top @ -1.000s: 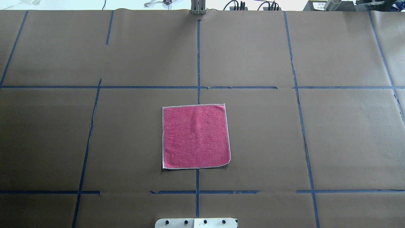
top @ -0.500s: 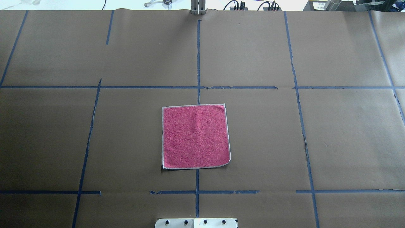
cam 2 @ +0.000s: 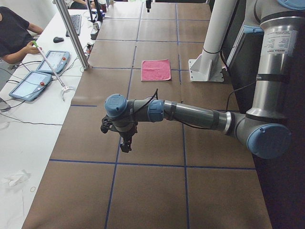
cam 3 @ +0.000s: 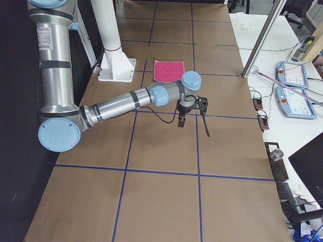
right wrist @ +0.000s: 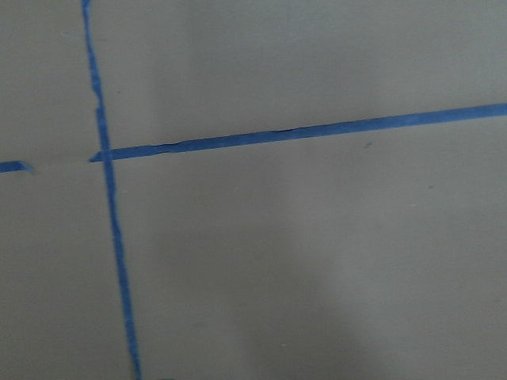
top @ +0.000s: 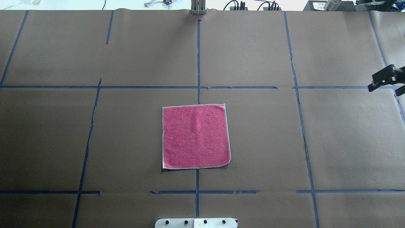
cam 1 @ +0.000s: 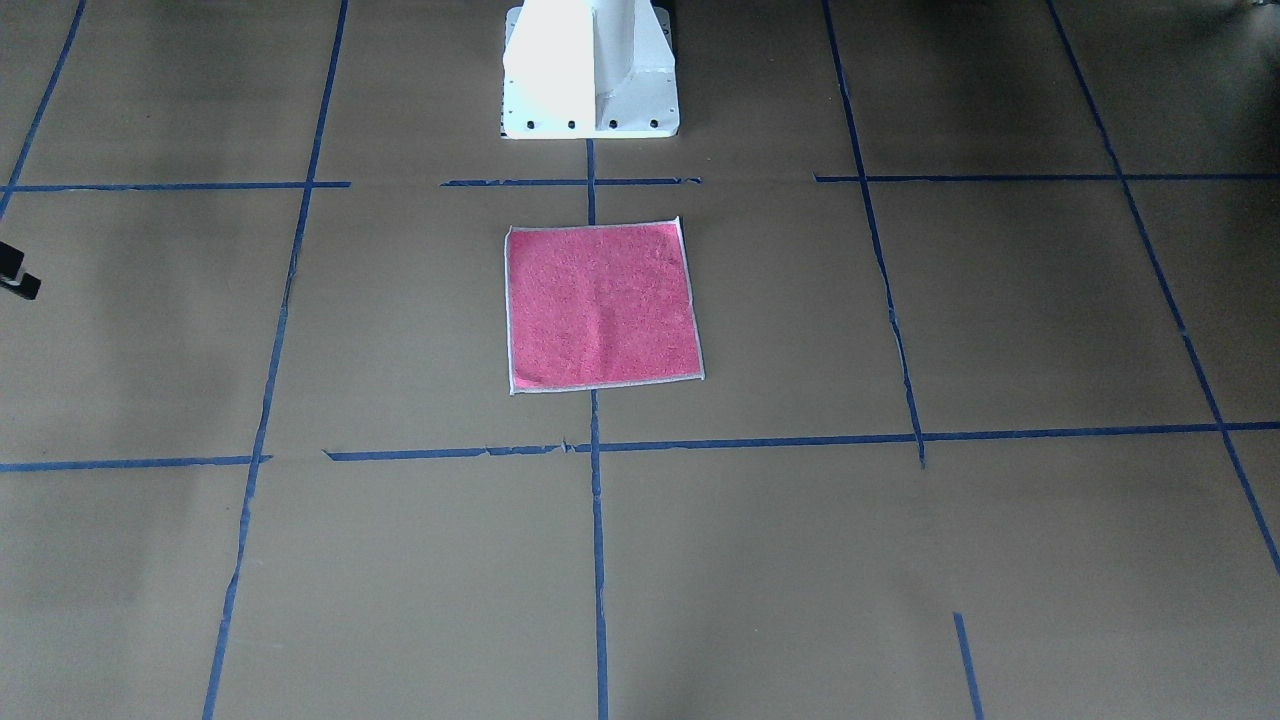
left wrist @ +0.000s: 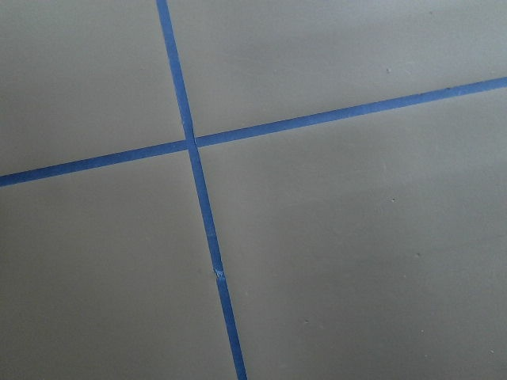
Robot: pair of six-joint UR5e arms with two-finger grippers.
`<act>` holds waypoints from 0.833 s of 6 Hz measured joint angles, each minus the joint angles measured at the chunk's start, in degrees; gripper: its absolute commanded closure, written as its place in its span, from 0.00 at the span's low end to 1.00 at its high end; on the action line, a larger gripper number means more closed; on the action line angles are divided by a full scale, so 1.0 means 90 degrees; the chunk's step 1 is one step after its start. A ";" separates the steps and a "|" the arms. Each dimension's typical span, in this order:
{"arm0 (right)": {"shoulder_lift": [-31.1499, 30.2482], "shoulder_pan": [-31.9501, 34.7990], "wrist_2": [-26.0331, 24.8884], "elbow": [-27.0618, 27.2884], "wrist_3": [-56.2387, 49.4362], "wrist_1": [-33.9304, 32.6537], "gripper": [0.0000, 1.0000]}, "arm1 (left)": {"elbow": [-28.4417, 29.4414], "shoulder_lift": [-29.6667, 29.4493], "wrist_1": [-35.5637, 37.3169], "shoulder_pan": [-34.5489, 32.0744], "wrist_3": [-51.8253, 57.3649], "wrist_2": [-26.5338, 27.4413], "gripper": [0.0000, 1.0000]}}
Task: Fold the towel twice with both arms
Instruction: 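Move the right gripper to the nearest towel corner farthest from the robot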
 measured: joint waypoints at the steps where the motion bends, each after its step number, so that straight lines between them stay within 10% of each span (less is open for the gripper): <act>1: 0.0172 -0.0491 -0.0063 0.0095 0.1073 0.0451 0.00 | -0.0006 -0.0004 -0.0053 0.0037 -0.0004 -0.0005 0.00; 5: 0.1311 -0.3335 -0.2134 0.0280 0.5184 0.1414 0.01 | -0.0003 -0.0014 -0.0555 0.0258 -0.0344 -0.0003 0.00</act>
